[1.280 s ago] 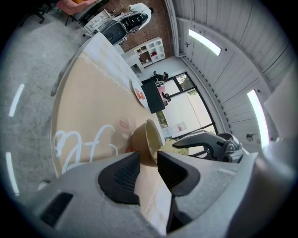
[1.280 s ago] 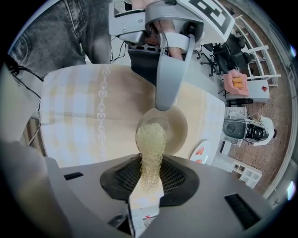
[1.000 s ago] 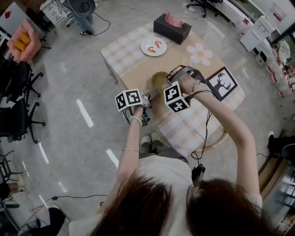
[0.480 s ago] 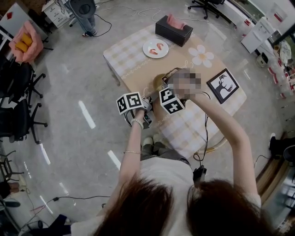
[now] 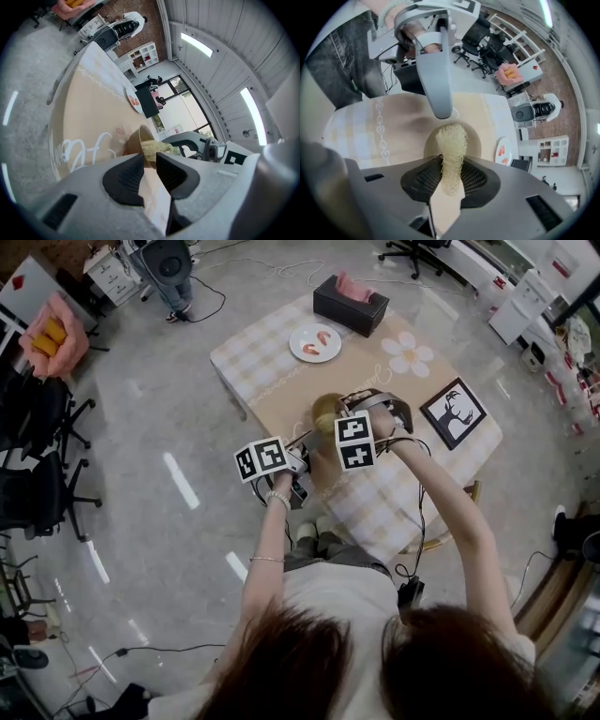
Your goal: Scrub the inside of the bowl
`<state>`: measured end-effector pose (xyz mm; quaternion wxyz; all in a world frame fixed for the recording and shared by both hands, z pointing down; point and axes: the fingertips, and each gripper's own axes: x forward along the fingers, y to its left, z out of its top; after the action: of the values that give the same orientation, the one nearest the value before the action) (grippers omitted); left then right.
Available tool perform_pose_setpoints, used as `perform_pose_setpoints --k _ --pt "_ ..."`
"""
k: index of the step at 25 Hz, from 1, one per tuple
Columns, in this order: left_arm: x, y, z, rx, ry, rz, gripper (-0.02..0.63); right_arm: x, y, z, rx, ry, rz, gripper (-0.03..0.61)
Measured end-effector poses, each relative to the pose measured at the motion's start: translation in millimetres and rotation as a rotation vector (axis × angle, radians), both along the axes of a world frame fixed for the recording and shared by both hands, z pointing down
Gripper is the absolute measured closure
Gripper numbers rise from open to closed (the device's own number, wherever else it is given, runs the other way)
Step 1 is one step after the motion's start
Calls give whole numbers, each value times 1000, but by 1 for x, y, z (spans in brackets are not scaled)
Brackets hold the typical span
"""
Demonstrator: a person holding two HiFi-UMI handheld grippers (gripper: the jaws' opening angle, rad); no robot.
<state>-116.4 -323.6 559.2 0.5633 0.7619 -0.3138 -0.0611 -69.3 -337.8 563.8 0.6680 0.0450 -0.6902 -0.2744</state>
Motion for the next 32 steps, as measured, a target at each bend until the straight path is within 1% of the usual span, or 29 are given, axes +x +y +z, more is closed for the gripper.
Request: perform_pose_setpoints --k 3,8,13,16,19,24,29,32 --pt "-2 3 -7 45 -20 4 534 -1 1 -2 -15 -148 115 483" --pt "-4 7 -12 132 -93 5 560 1 -1 -7 -42 -383 301 483" --pt "-6 8 -18 187 -130 -1 575 3 -1 -15 -51 -561 438 483" --pt "-6 8 -21 216 -153 -3 581 0 0 -22 -68 -701 521 483" --pt "-7 9 -24 253 -186 0 585 -3 5 -29 -91 -832 577 483" --pt "-6 11 -30 342 -271 9 595 -8 18 -35 -150 -1039 664 483" --pt "-2 13 -34 386 -315 23 597 -11 24 -43 -184 -1171 693 483" --pt "-5 13 -36 420 -349 12 598 -11 26 -46 -193 -1227 707 483"
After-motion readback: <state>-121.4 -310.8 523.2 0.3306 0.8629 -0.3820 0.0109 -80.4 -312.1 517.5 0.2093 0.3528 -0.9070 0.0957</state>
